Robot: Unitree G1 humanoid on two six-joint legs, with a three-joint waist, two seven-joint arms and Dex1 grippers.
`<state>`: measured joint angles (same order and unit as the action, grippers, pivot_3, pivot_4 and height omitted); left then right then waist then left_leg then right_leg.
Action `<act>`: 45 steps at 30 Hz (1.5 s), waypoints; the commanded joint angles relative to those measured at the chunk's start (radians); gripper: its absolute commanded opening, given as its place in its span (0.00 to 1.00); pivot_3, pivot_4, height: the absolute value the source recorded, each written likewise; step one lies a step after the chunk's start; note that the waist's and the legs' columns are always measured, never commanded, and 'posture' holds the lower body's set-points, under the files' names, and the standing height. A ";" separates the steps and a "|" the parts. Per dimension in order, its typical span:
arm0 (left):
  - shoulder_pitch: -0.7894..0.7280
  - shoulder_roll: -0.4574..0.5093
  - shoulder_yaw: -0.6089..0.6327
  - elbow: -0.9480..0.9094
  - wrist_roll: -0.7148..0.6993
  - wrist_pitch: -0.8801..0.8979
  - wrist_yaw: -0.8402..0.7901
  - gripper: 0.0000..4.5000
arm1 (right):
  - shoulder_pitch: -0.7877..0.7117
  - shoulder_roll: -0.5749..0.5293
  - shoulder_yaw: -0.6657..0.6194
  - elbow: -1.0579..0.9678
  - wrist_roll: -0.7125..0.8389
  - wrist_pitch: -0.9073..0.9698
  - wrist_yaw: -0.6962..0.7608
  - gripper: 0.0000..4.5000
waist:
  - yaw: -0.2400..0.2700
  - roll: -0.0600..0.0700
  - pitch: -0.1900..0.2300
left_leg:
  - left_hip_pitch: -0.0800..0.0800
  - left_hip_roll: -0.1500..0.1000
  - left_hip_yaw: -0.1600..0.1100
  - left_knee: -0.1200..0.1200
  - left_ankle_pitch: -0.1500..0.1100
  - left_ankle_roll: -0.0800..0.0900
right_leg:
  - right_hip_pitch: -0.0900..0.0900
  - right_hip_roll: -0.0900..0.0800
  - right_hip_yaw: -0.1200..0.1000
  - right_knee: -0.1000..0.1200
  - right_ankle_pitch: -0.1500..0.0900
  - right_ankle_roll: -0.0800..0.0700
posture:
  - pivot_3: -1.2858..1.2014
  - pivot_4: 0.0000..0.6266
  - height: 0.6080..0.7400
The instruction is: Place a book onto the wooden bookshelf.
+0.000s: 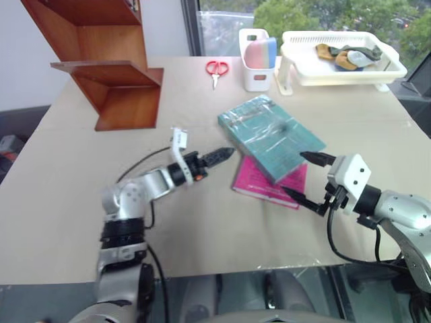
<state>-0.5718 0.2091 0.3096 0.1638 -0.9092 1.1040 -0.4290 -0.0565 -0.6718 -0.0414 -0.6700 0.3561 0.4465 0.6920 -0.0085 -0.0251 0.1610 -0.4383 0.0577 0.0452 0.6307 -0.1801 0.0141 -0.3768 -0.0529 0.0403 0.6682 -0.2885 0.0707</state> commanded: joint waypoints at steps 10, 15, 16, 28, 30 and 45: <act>-0.106 -0.149 0.148 0.209 -0.061 -0.071 0.124 1.00 | 0.031 -0.013 -0.023 -0.054 -0.041 -0.025 -0.019 0.99 | -0.001 0.000 0.000 | 0.000 0.000 0.000 0.000 0.000 0.000 | 0.000 0.000 0.000 0.001 0.000 0.000 | 0.52 0.24 1.00; -0.182 -0.173 0.165 0.338 -0.054 -0.103 0.111 1.00 | 0.043 -0.020 -0.037 -0.072 -0.040 -0.011 -0.030 0.99 | 0.001 -0.001 0.000 | 0.000 -0.001 0.000 0.000 0.000 0.000 | 0.000 0.000 0.000 0.001 0.000 0.000 | 0.52 0.24 1.00; -0.196 -0.176 0.168 0.360 -0.055 -0.106 0.110 1.00 | 0.044 -0.020 -0.039 -0.074 -0.039 -0.008 -0.033 0.99 | 0.001 -0.001 0.000 | 0.000 -0.001 0.000 0.000 0.000 0.000 | 0.000 0.000 0.000 0.001 0.000 0.000 | 0.52 0.24 1.00; -0.289 -0.165 0.181 0.546 -0.041 -0.109 0.062 0.39 | 0.060 -0.022 -0.055 -0.089 -0.039 0.005 -0.055 1.00 | -0.002 -0.001 0.000 | 0.000 -0.001 0.000 0.000 0.000 0.000 | 0.000 0.000 0.000 0.001 0.000 0.000 | 0.52 0.24 1.00; -0.286 -0.160 0.193 0.547 -0.046 -0.099 0.071 0.26 | 0.060 -0.019 -0.055 -0.088 -0.038 0.005 -0.057 1.00 | -0.002 -0.001 0.000 | 0.000 -0.001 0.000 0.000 0.000 0.000 | 0.000 0.000 0.000 0.001 0.000 0.000 | 0.52 0.24 1.00; -0.160 0.169 0.040 -0.200 -0.060 -0.020 0.010 0.24 | -0.003 0.017 -0.015 0.008 -0.008 -0.058 -0.006 1.00 | -0.005 -0.007 0.005 | 0.000 -0.001 0.000 -0.001 0.000 -0.001 | -0.001 0.000 0.000 0.001 0.000 0.000 | 0.52 0.24 1.00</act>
<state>-0.7185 0.3189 0.4506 0.1224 -1.0475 1.1871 -0.2960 -0.0398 -0.6606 -0.0508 -0.6702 0.3329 0.4217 0.6714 -0.0139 -0.0321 0.1656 -0.4383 0.0572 0.0451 0.6288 -0.1797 0.0125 -0.3776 -0.0530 0.0403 0.6687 -0.2884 0.0703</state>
